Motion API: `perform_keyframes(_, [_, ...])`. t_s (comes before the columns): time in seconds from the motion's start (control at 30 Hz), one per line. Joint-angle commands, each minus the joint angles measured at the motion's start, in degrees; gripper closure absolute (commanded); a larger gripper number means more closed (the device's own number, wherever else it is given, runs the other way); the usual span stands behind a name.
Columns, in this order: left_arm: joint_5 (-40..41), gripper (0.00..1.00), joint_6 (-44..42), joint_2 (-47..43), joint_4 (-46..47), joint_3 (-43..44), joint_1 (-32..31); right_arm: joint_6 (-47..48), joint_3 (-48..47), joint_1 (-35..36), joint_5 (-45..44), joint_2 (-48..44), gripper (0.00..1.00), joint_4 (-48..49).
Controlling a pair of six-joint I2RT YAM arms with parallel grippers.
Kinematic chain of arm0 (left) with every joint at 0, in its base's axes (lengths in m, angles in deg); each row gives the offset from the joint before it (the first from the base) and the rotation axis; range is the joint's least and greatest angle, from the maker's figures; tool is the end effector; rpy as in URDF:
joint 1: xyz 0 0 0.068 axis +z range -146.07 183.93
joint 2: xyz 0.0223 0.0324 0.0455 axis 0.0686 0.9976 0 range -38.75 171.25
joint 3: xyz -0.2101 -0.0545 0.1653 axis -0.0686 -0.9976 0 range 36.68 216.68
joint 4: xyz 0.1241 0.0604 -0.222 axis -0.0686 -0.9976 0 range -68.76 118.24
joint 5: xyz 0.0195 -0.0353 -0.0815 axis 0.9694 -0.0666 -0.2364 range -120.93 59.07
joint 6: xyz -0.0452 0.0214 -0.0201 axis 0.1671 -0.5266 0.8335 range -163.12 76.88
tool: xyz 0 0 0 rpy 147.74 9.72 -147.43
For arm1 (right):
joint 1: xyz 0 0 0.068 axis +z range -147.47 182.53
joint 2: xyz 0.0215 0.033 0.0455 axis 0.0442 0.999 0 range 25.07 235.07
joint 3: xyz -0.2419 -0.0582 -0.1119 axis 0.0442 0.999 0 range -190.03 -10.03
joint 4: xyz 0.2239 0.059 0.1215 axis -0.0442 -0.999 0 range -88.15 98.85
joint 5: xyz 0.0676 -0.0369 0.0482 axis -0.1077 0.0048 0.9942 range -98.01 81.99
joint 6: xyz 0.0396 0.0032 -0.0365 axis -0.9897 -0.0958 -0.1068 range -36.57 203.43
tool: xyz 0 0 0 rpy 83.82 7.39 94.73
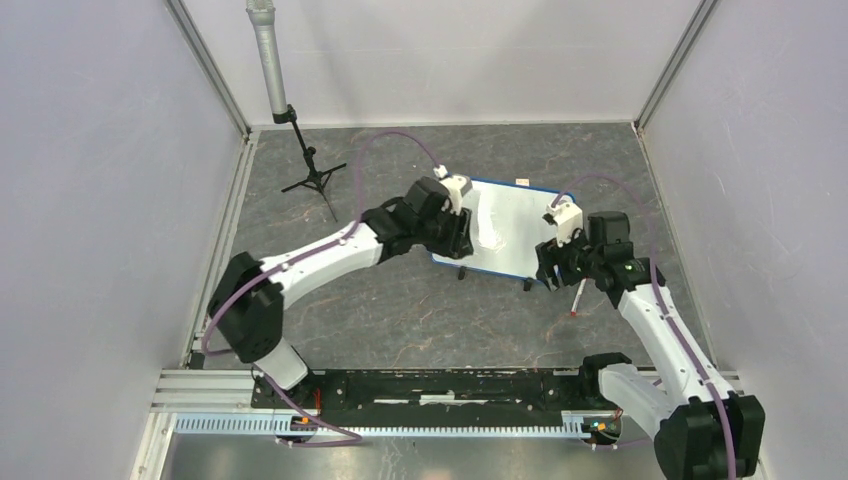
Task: Write a sentence on the whiteboard
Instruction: Adjust the whiteboard stand at the center of the board.
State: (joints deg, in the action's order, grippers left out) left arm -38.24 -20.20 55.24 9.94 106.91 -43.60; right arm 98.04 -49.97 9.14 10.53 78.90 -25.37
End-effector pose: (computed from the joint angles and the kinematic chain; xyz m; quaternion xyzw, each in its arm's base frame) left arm 0.2450 -0.2746 0.2599 0.2197 0.8854 -0.2815 0.2976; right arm 0.1858 0.0329 0.2457 -0.2263 0.8954 0.1255 0.3625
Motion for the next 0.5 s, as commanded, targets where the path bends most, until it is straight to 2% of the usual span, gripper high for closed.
perform_keyframes(0.0, [-0.52,0.49,2.79,-6.9,-3.1,0.43,5.05,-10.81,1.51,4.44,-2.4,0.14,0.29,4.07])
perform_keyframes(0.13, [3.01,0.49,3.84,-10.5,-5.46,3.04,11.14,-18.88,6.62,10.56,-9.1,-2.4,0.27,6.98])
perform_keyframes(0.2, [5.75,0.44,4.86,-11.92,-7.07,4.91,13.9,-22.8,8.19,11.92,-13.45,-2.25,0.31,7.25])
perform_keyframes(0.33, [9.78,0.43,6.0,-14.44,-8.28,6.49,16.92,-25.84,9.47,12.79,-15.11,0.65,0.37,8.56])
perform_keyframes(0.47, [9.93,0.42,6.7,-16.38,-8.24,5.68,19.73,-26.93,8.49,13.74,-18.06,5.53,0.42,9.66])
